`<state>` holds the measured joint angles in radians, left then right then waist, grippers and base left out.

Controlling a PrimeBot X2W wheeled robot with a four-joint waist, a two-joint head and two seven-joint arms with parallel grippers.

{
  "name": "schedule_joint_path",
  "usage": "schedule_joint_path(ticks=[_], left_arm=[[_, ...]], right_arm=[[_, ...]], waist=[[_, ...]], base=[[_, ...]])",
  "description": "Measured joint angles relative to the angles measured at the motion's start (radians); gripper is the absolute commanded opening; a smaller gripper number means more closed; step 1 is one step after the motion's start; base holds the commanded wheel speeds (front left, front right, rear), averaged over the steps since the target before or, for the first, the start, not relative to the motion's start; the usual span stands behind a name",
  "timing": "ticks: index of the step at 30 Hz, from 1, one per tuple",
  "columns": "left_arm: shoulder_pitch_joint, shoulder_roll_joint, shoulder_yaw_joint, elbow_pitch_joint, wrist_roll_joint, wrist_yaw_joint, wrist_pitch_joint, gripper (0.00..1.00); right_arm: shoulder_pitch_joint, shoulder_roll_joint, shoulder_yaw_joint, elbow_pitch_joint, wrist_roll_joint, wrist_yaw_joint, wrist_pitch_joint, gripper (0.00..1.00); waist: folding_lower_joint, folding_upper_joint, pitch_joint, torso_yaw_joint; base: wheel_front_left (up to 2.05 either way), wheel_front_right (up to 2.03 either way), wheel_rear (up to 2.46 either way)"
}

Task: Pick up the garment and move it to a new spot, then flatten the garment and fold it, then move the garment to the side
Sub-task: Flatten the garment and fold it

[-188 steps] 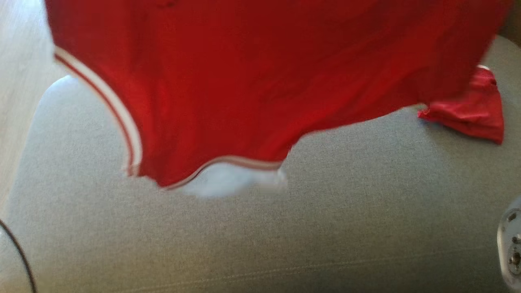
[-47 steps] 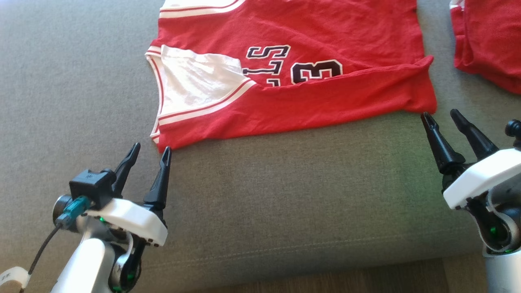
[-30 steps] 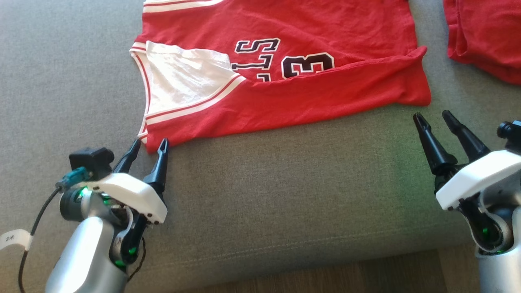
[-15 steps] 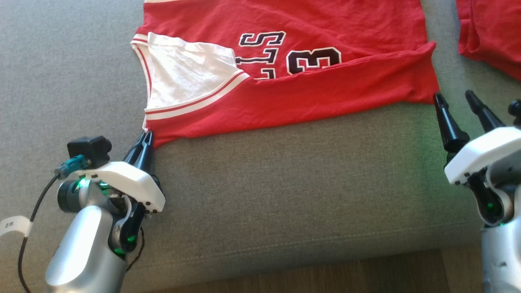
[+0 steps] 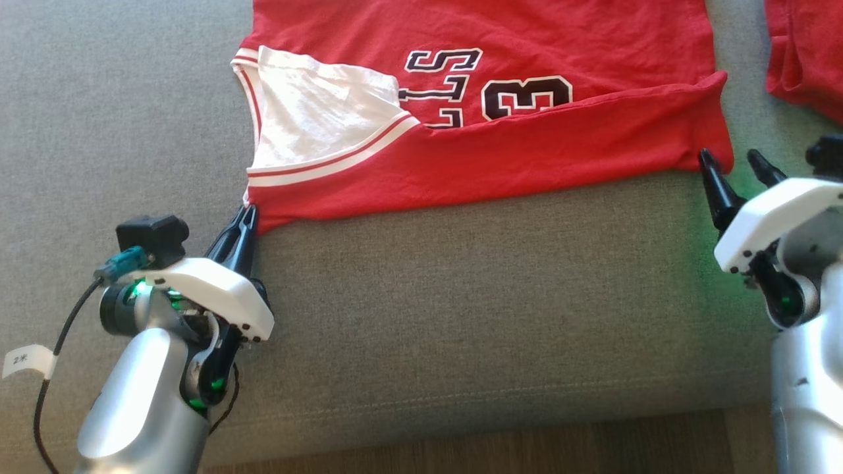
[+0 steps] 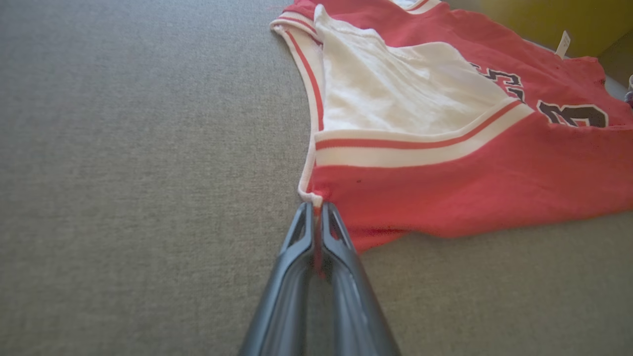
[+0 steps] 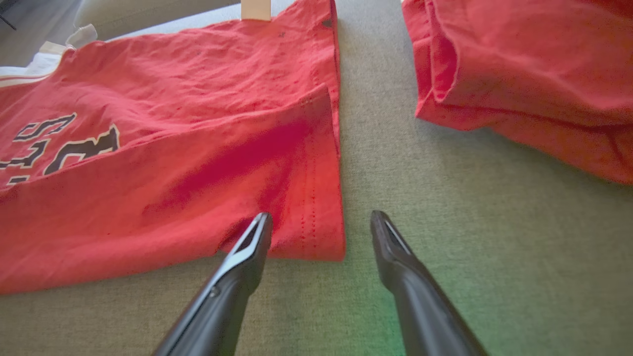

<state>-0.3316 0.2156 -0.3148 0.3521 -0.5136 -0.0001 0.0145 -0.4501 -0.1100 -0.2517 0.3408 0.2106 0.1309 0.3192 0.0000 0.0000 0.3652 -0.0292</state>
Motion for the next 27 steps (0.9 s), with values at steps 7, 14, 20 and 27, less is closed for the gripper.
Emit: schedule_joint_path(ticks=[7,14,20,27], left_arm=[[-0.028,0.003,0.000,-0.010,0.000,0.002,-0.002,0.00],[-0.051,0.006,-0.002,-0.019,0.000,0.002,-0.002,0.00],[-0.047,0.017,-0.011,-0.031,0.000,0.000,-0.002,0.00],[0.079,0.050,-0.014,-0.169,-0.002,0.030,0.031,0.00]], right_arm=[[-0.077,-0.011,0.014,0.098,-0.008,0.000,0.060,0.78],[-0.108,-0.017,0.027,0.129,0.032,0.000,0.110,0.00],[-0.072,-0.062,0.040,0.109,0.091,0.000,0.132,0.00],[0.071,-0.122,0.060,0.016,0.196,0.000,0.185,0.00]], waist=[[0.0000,0.0000,0.017,0.009],[0.0000,0.0000,0.023,0.022],[0.0000,0.0000,0.001,0.035],[0.0000,0.0000,-0.046,0.037]], base=[[0.00,0.00,0.00],[0.00,0.00,0.00],[0.00,0.00,0.00],[0.00,0.00,0.00]])
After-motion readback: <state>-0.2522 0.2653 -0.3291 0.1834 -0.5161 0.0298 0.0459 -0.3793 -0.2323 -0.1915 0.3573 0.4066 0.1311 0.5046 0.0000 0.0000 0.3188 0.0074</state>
